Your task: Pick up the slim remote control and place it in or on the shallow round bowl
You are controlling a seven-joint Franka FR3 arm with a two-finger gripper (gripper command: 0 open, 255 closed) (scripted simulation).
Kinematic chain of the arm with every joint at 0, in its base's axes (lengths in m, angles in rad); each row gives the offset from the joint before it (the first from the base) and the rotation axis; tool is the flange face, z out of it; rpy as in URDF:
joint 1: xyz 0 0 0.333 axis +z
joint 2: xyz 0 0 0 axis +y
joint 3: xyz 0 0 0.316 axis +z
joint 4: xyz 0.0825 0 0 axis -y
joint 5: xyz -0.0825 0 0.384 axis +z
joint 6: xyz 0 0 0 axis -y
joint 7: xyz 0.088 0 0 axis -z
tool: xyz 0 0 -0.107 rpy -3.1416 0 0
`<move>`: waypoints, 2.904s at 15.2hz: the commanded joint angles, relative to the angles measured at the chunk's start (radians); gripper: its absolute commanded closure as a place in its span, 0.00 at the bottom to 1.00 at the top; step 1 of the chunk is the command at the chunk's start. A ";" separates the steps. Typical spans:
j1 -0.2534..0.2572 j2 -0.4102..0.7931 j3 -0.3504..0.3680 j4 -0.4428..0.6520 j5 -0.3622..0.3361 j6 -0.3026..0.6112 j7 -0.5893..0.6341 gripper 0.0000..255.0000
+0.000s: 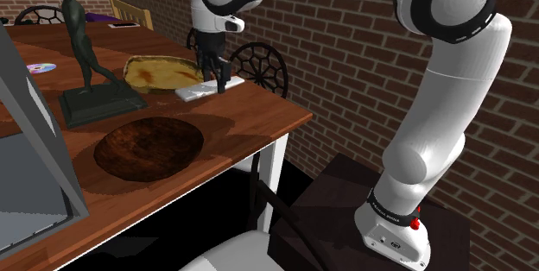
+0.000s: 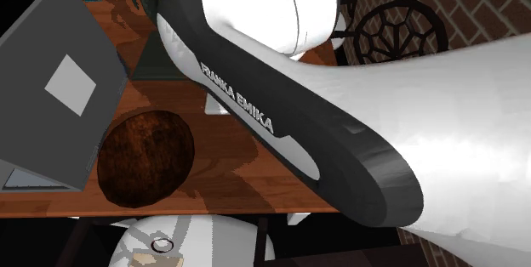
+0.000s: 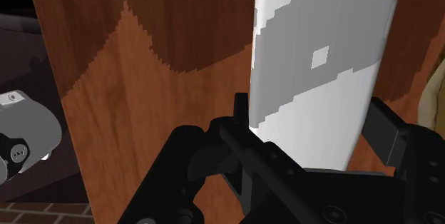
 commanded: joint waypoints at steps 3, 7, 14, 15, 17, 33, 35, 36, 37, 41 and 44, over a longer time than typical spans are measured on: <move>0.001 0.002 0.001 0.059 0.000 -0.058 -0.002 1.00; 0.005 0.007 0.002 0.119 -0.003 -0.113 0.000 1.00; 0.096 0.032 0.060 0.153 -0.025 -0.132 0.146 1.00; 0.113 0.040 0.069 0.161 -0.032 -0.134 0.172 1.00; 0.149 0.061 0.087 0.181 -0.048 -0.140 0.226 1.00; 0.377 0.227 0.138 0.274 -0.173 -0.121 0.498 1.00; 0.371 0.224 0.138 0.243 -0.172 -0.092 0.498 1.00; 0.368 0.223 0.137 0.228 -0.172 -0.079 0.499 1.00; 0.366 0.223 0.137 0.214 -0.172 -0.065 0.499 1.00; 0.358 0.223 0.135 0.164 -0.174 -0.015 0.502 1.00; 0.358 0.223 0.135 0.164 -0.174 -0.015 0.502 1.00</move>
